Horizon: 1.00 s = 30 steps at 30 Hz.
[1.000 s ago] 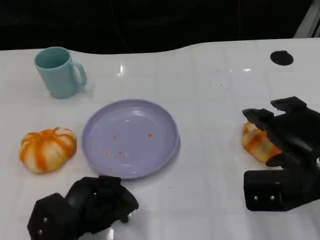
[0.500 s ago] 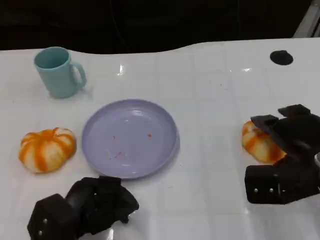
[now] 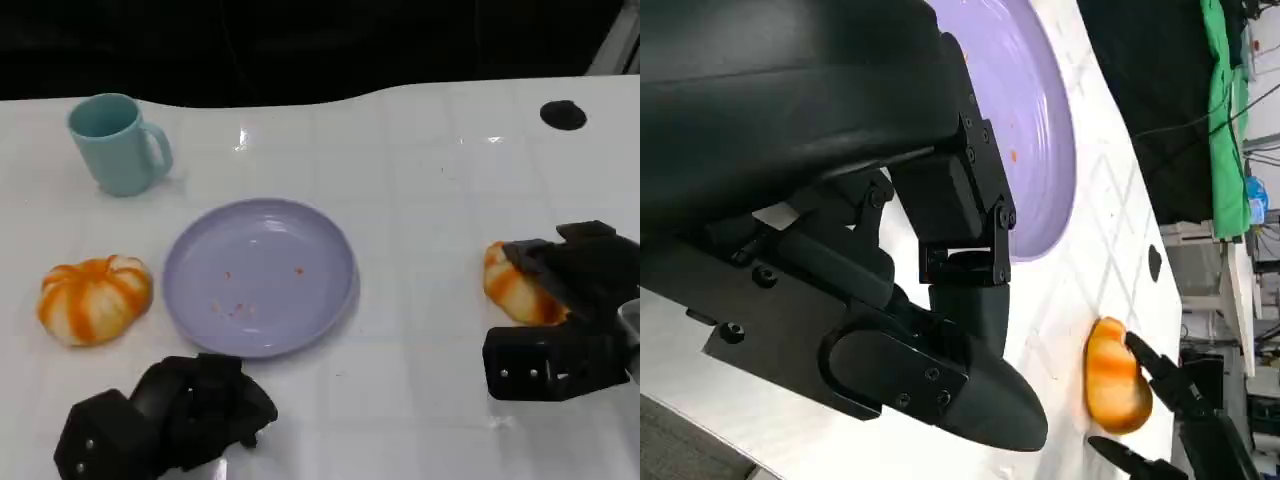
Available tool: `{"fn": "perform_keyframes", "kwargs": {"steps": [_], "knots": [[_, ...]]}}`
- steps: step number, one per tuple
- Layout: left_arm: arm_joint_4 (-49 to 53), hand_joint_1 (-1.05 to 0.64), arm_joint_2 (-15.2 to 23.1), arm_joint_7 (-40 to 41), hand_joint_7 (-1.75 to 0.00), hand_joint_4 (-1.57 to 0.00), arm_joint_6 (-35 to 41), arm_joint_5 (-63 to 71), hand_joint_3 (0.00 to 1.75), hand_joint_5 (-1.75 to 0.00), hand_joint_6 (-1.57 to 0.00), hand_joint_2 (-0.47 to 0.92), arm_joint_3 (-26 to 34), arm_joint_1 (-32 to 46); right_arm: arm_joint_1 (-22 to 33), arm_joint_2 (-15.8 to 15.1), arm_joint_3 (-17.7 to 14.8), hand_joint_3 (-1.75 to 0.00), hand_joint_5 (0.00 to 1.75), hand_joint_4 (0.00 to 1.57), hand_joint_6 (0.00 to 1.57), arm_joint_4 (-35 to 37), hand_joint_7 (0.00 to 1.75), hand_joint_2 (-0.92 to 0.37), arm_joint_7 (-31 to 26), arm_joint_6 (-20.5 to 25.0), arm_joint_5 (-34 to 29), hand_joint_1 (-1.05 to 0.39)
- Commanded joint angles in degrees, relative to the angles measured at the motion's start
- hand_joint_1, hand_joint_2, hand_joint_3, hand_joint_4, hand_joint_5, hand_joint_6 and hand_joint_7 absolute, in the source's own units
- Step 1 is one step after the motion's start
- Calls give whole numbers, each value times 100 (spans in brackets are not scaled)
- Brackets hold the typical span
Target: Grasp the bread from the table and place it into the plate.
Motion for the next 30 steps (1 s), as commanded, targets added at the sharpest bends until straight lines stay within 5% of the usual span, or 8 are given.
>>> {"fn": "perform_keyframes", "kwargs": {"steps": [1, 3, 4, 7, 10, 13, 18, 30], "knots": [[-107, -101, 74, 42, -79, -85, 77, -7, 0, -156, -124, 89, 32, 62, -220, 44, 65, -1, 12, 57, 54, 389, 4, -83, -248, -14, 88, -24], [-96, -102, 76, 32, -80, -86, 72, -11, 0, -156, -124, 89, 35, 59, -248, 163, -109, -1, 18, 93, 72, 614, 6, -86, -538, -191, 391, -15], [-97, -102, 77, 29, -80, -86, 75, -14, 0, -156, -124, 89, 35, 61, -268, 197, -146, 0, 50, 96, 84, 731, 6, -88, -715, -291, 486, -12], [-127, -102, 75, 26, -80, -85, 93, -20, 0, -156, -124, 89, 35, 81, -340, 197, -105, -1, 141, 88, 122, 1103, 12, -91, -1333, -740, 601, -6], [-152, -102, 79, 25, -80, -85, 92, -11, 0, -156, -124, 89, 29, 97, -423, 173, 7, -1, 168, 81, 115, 1400, 59, -92, -1765, -1030, 561, -6], [-163, -102, 75, 20, -80, -86, 95, -12, 0, -156, -124, 89, 25, 100, -493, 164, 103, -3, 174, 81, 86, 1596, 128, -91, -2068, -1186, 508, -7], [-216, -102, 60, 23, -79, -86, 174, -29, 0, -155, -125, 88, 25, 111, -538, 161, 176, -1, 175, 86, 89, 1769, 118, -89, -2597, -1432, 509, -8], [-198, -101, 69, 31, -80, -85, 144, -3, 0, -156, -124, 89, 22, 101, -438, 277, 191, -2, 175, 88, 79, 1661, 161, -89, -3657, -1810, 503, -6]]}}
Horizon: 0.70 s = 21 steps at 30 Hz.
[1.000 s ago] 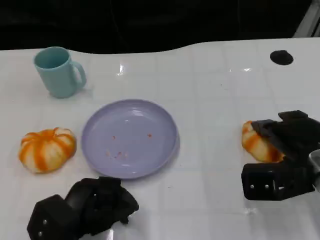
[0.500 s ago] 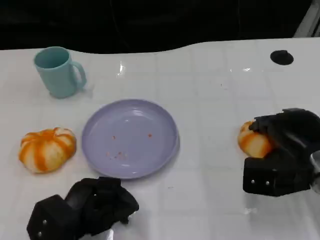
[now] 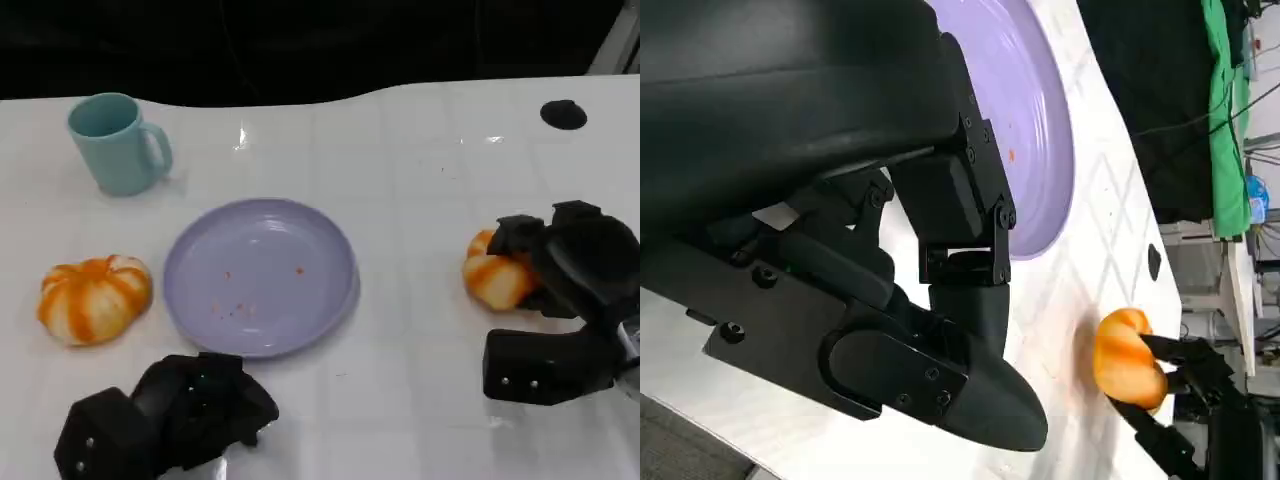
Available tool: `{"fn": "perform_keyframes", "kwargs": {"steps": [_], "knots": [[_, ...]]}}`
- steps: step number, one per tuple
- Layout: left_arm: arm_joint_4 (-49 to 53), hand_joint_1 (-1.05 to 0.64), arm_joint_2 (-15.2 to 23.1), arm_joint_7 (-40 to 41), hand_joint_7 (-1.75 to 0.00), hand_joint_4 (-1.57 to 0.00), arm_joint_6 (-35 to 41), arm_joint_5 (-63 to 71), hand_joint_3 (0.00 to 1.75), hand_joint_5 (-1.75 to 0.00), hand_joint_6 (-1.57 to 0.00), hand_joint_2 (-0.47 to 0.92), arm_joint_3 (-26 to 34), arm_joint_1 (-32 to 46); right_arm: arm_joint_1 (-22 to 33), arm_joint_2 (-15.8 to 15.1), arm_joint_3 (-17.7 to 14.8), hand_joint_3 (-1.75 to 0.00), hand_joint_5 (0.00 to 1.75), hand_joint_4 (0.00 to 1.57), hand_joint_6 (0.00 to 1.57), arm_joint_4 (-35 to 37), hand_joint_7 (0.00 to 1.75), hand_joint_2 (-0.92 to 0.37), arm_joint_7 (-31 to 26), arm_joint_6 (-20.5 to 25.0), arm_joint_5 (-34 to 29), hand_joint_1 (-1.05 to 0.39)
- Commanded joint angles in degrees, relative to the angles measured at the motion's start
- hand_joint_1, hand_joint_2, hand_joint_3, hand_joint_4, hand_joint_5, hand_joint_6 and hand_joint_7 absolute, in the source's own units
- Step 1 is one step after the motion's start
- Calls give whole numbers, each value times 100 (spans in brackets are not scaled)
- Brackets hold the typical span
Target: Grasp the bread from the table and place it into the plate.
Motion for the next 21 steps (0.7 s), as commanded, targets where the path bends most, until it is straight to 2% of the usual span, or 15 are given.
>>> {"fn": "perform_keyframes", "kwargs": {"steps": [1, 8, 11, 12, 13, 14, 16, 21], "knots": [[-8, -102, 70, 27, -80, -85, 6, -12, 0, -156, -124, 89, 32, 49, 61, 14, -9, -2, 175, 88, 78, -114, 162, -89, -481, -111, 7, -6], [-29, -102, 62, 30, -80, -87, 64, -17, 0, -156, -125, 88, 30, 51, 154, 77, -70, -5, 175, 95, 82, -563, 168, -90, -878, -583, 128, -3], [-23, -102, 58, 46, -79, -86, 40, -1, 0, -156, -125, 88, 26, 52, 197, 149, -87, -8, 175, 97, 81, -903, 169, -91, -750, -775, 217, -5], [-7, -102, 55, 45, -79, -85, 28, -3, 0, -155, -125, 88, 28, 48, 206, 176, -89, -53, 175, 98, 82, -1001, 167, -68, -702, -800, 231, -5], [8, -102, 53, 40, -79, -85, 22, -11, 0, -156, -125, 88, 32, 41, 215, 203, -93, -88, 175, 98, 83, -1098, 167, -50, -620, -804, 253, -6], [18, -101, 52, 35, -79, -85, 19, -17, 0, -156, -125, 88, 35, 37, 225, 219, -101, -110, 175, 98, 82, -1169, 166, -38, -551, -798, 270, -7], [21, -101, 51, 14, -79, -85, 24, -37, 0, -156, -125, 88, 40, 34, 209, 323, -125, -123, 175, 98, 83, -1335, 165, -30, -327, -831, 393, -8], [13, -101, 58, -11, -79, -86, -4, -41, 0, -156, -125, 88, 33, 54, 148, 628, -175, -134, 175, 98, 84, -1586, 161, -25, 159, -798, 652, -9]]}}
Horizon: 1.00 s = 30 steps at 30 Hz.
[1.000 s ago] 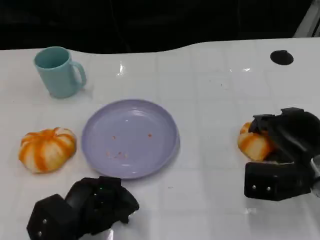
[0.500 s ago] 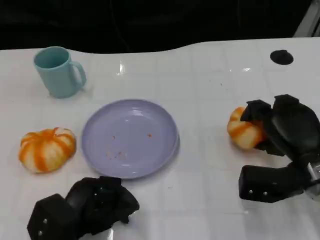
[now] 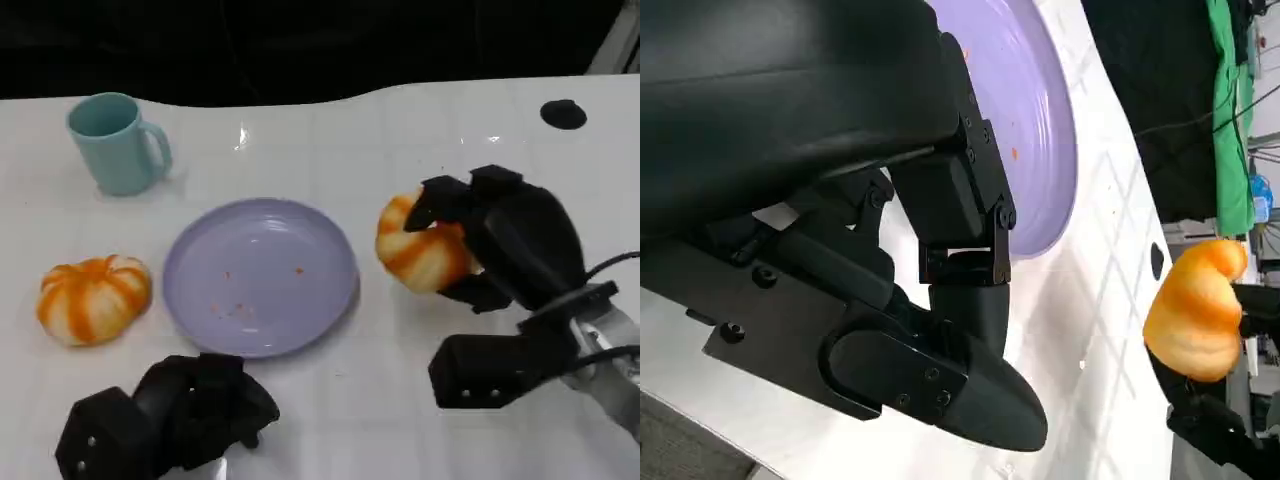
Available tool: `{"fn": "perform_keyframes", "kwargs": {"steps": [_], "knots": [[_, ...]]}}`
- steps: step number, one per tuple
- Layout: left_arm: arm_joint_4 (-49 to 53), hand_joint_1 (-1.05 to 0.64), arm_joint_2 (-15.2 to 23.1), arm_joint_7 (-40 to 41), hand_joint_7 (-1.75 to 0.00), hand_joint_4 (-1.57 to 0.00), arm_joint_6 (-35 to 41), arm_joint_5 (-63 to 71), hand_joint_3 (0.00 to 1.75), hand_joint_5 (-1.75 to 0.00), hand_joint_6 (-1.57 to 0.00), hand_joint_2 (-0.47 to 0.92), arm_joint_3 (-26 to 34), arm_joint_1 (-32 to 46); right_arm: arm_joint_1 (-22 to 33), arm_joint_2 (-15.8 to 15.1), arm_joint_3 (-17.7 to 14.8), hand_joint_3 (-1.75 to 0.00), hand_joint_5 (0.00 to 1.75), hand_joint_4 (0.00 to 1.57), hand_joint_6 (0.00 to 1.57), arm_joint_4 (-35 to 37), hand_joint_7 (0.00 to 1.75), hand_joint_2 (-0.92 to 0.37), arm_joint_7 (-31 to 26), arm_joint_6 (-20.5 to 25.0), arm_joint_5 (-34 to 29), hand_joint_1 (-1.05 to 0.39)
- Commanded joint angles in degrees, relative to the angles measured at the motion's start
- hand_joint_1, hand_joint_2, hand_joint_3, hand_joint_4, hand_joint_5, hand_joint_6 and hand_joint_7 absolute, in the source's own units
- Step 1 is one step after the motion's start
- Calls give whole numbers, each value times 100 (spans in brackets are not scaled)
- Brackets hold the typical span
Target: Grasp the bread from the table and place it into the plate.
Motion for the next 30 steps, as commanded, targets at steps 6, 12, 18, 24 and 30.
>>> {"fn": "perform_keyframes", "kwargs": {"steps": [6, 12, 18, 24, 30], "knots": [[3, -102, 70, -3, -79, -87, -73, -20, 0, -156, -125, 89, 19, 81, -186, 443, -43, -134, 175, 96, 83, -116, 159, -24, 593, 2, 191, -9], [-30, -102, 56, -6, -79, -88, -70, -16, 0, -155, -125, 88, -21, 112, -573, 894, 126, -125, 175, 94, 78, 335, 165, -28, 669, -57, 106, -9], [-87, -102, 22, 0, -78, -87, -32, -29, 0, -155, -125, 88, -50, 144, -952, 1336, 231, -123, 175, 92, 76, 1030, 165, -35, 670, -84, 125, -12], [-103, -102, -1, -3, -77, -87, -28, -32, 0, -155, -126, 88, -58, 160, -1224, 1699, 262, -118, 175, 93, 75, 1728, 167, -38, 674, -208, 221, -11], [-132, -102, -9, -20, -75, -87, -54, -30, 0, -156, -125, 88, -73, 177, -1348, 1901, 225, -90, 155, 80, 88, 2115, 74, -48, 990, -221, 389, -11]]}}
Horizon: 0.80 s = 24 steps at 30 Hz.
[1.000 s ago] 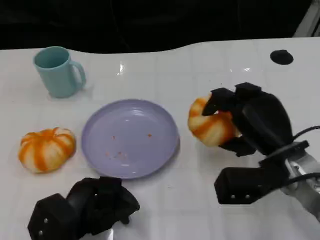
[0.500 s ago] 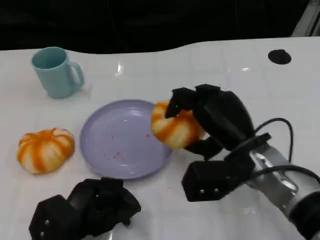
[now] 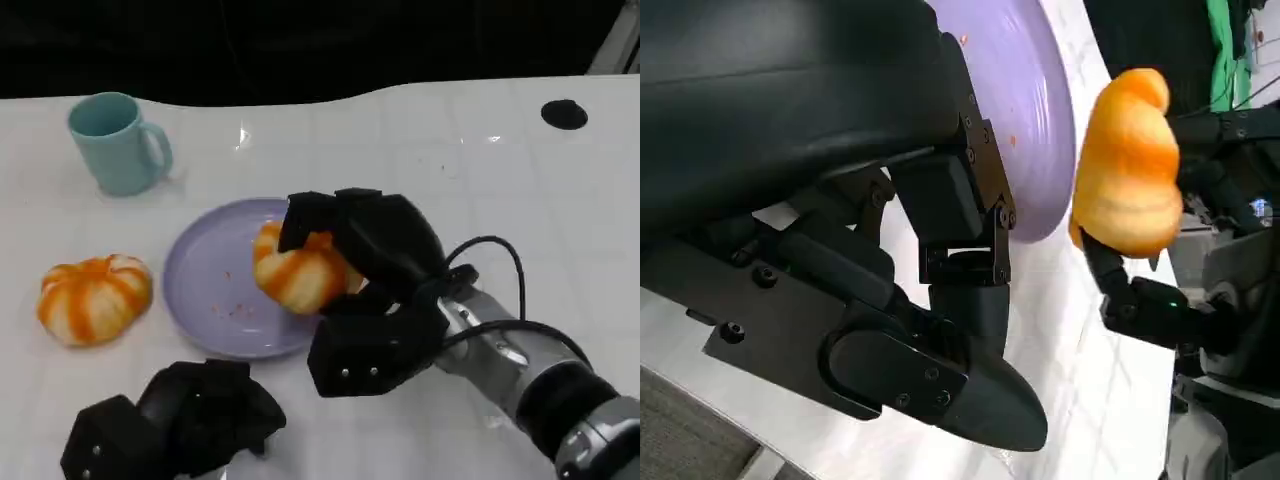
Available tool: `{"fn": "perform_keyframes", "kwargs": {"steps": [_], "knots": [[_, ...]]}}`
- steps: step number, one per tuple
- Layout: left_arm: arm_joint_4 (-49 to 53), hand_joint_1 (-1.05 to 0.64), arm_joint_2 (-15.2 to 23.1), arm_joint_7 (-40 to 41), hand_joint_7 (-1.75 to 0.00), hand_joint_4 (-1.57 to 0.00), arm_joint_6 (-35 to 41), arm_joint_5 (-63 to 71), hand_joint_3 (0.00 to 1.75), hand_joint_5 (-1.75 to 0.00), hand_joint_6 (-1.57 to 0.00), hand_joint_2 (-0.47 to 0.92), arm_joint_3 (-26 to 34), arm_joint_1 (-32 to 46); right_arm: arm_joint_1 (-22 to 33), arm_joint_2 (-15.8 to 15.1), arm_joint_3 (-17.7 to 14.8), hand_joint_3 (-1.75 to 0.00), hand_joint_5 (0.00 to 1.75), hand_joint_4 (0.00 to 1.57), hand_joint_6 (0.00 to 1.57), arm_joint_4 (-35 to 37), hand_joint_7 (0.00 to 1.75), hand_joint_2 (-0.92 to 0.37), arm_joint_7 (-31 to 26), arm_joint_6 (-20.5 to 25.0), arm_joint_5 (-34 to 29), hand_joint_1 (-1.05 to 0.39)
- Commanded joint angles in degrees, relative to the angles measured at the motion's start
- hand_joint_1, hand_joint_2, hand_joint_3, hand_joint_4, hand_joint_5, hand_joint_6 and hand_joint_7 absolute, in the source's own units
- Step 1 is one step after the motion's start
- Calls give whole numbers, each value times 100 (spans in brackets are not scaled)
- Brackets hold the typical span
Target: Grasp the bread from the table and place it into the plate.
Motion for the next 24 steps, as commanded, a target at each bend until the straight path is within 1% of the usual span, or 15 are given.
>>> {"fn": "perform_keyframes", "kwargs": {"steps": [1, 2, 3, 4, 5, 6, 8, 11, 12, 14, 16, 21, 24], "knots": [[-57, -103, 51, -7, -75, -87, 8, -28, 0, -156, -125, 88, 1, 66, -228, 53, -7, -71, 132, 68, 83, 181, 45, -57, 392, -16, 175, -15], [-71, -103, 51, 2, -75, -87, 26, -24, 0, -156, -125, 88, -1, 71, -253, 30, 32, -60, 115, 62, 80, 194, 31, -63, 527, -9, 156, -17], [-82, -103, 52, 2, -75, -87, 43, -26, 0, -156, -126, 88, -2, 71, -286, -11, 103, -50, 94, 51, 75, 199, 19, -68, 668, 8, 90, -20], [-87, -103, 53, -2, -75, -87, 54, -33, 0, -156, -126, 88, -1, 69, -311, -44, 163, -37, 67, 33, 60, 199, 8, -75, 777, 28, 34, -28], [-89, -103, 51, -6, -75, -87, 66, -44, 0, -156, -126, 87, 3, 67, -336, -89, 232, -28, 55, 27, 53, 179, 4, -80, 948, 71, -24, -31], [-82, -103, 50, -7, -75, -87, 63, -49, 0, -156, -126, 87, 8, 61, -349, -129, 287, -18, 43, 12, 40, 146, 2, -87, 1101, 116, -65, -39], [-39, -103, 60, -7, -75, -87, 4, -33, 0, -155, -126, 88, 12, 40, -307, -223, 352, -13, 32, 3, 28, 2, 0, -91, 1375, 193, -90, -49], [-7, -102, 68, -9, -75, -87, 9, -35, 0, -155, -125, 88, 24, 7, -193, -372, 370, -12, 25, 0, 20, -274, 0, -92, 1645, 212, -76, -59], [8, -102, 68, -12, -74, -87, 7, -41, 0, -155, -125, 88, 29, -6, -139, -440, 366, -15, 21, 0, 17, -411, 0, -92, 1747, 217, -65, -64], [43, -102, 65, -21, -74, -88, 4, -58, 0, -155, -125, 88, 39, -32, -12, -584, 335, -18, 17, 0, 15, -741, 0, -92, 1963, 248, -16, -68], [58, -102, 56, -9, -73, -87, 21, -60, 0, -155, -126, 88, 46, -53, 125, -727, 292, -19, 13, 0, 14, -1111, 0, -92, 2165, 308, 26, -71], [97, -102, 59, -9, -72, -86, 26, -57, 0, -155, -127, 88, 56, -80, 534, -1091, 114, -18, 15, 1, 15, -2133, 1, -92, 2674, 460, 200, -71], [86, -102, 52, -9, -72, -86, 24, -63, 0, -155, -126, 88, 57, -69, 878, -1363, -38, -13, 19, 4, 19, -2822, 3, -92, 2702, 418, 250, -70]]}}
